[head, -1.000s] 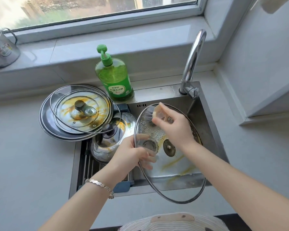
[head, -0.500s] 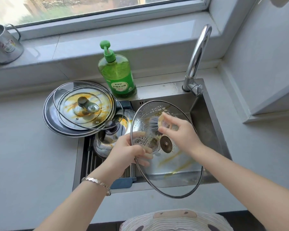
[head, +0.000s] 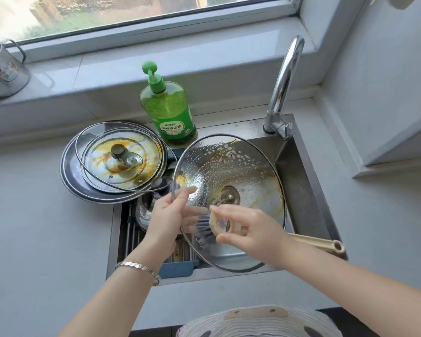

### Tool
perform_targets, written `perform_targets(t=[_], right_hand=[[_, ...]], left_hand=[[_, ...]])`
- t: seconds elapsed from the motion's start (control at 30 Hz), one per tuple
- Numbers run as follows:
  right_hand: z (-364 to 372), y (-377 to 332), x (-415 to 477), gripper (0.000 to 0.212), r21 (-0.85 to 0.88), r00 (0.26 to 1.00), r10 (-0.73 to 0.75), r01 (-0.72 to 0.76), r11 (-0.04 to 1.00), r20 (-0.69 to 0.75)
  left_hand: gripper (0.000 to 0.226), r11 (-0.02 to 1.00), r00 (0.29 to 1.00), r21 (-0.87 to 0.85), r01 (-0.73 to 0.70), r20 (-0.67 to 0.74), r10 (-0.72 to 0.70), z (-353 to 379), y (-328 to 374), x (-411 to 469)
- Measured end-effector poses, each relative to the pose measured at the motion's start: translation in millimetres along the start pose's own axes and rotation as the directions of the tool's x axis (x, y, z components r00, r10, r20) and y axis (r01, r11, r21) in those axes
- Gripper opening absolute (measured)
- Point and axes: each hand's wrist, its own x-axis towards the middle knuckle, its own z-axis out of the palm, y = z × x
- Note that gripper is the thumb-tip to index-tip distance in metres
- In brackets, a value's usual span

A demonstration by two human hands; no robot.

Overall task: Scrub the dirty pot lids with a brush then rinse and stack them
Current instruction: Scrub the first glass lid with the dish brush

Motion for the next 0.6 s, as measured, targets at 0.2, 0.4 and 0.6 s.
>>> perform_targets(t=[0.2,0.4,0.6], right_hand=[[-2,-5,19,0.055,0.053,0.999,0.031,-0.029,0.998,-0.045],[-27,-31,64,0.056,0.148,0.96,0.114,-0.077,0.986,-0.256],[-6,-28,14,0.055,0.171,0.999,-0.048,0.046,0.984,0.009]], left_hand=[[0.036,0.999,1.0,0.032,-0.021,-0.014,0.022,3,1,-3],[0.037,1.0,0.999,-0.022,-0.011,0.038,0.012,10,7,-9],[0.042,0.997,0.995,-0.076,-0.013,-0.103,0.005,-3,8,3]])
